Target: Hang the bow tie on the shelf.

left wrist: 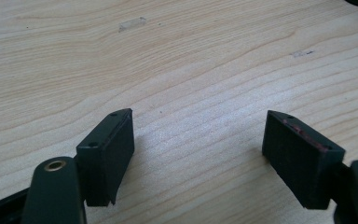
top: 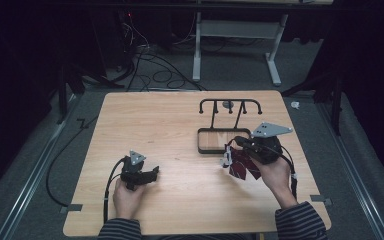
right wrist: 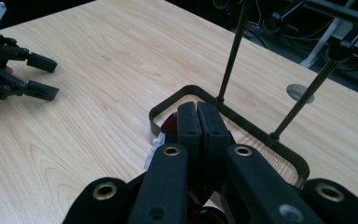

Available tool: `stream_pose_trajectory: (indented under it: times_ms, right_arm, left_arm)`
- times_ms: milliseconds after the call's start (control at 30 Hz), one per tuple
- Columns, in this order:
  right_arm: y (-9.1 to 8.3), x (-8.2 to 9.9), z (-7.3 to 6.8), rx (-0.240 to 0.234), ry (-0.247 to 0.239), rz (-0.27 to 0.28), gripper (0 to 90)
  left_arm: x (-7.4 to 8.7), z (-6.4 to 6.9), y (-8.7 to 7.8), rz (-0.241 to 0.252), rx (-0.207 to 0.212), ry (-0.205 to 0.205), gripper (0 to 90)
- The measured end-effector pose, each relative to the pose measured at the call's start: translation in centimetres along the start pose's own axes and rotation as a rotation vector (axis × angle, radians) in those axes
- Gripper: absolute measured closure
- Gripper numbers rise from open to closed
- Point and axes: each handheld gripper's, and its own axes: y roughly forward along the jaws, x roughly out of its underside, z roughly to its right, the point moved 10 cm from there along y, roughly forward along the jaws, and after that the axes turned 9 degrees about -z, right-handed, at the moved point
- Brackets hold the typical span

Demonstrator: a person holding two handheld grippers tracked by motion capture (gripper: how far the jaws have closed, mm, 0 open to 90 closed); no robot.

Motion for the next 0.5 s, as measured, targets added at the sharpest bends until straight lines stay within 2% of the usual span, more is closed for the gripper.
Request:
stream_pose_trajectory:
  times_ms: [500]
  right_arm:
    - [-0.1, -2.9, 0.1, -0.005, -0.028, 0.020, 90.0]
  left_arm:
    - [0.0, 0.0, 0.0, -0.002, 0.001, 0.002, 25.7]
